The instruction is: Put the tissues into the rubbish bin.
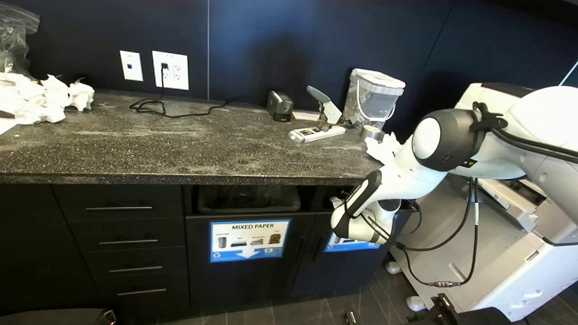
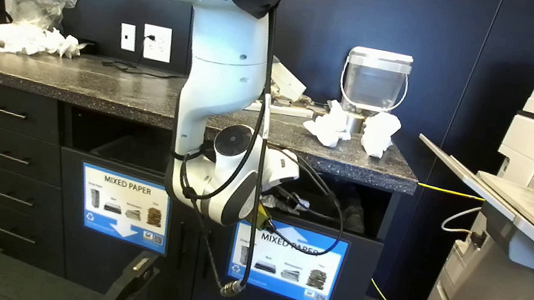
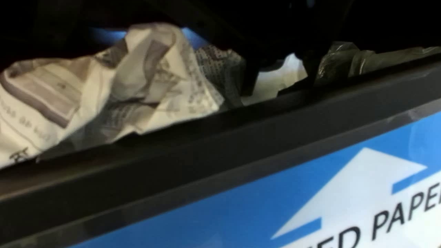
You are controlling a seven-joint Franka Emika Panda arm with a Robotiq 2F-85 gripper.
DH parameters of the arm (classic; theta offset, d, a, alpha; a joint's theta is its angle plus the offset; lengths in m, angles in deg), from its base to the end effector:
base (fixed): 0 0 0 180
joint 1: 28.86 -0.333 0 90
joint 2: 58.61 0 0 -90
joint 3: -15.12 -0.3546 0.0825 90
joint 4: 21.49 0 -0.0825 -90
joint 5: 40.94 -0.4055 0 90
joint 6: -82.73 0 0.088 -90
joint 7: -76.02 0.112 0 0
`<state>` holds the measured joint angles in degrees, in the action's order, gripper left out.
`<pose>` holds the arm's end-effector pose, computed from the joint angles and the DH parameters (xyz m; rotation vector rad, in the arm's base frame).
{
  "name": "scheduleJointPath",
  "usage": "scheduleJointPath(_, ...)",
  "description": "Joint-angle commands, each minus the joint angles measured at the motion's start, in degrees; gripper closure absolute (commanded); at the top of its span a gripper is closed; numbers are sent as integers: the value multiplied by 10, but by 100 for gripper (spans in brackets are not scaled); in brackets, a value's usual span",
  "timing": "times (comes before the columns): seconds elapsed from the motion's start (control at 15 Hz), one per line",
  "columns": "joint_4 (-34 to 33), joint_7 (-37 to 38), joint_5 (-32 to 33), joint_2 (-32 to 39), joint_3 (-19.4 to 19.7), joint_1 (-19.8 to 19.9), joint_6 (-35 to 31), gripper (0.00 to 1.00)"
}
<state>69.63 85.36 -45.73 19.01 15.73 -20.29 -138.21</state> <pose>0.6561 -0.1163 -0.0522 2.7424 -0.5556 1.3706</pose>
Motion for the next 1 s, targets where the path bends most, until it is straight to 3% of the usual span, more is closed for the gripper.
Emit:
scheduleJointPath(0.0, -16, 7, 47, 1, -22, 27, -38, 0)
scheduleJointPath(0.33, -3, 3, 65, -6, -24, 30, -58, 0)
scheduleJointPath(0.6, 31, 3, 113, -37, -24, 43, -24, 0)
scheduleJointPath(0.93, 130, -7, 174, -116, -22, 54, 45, 0)
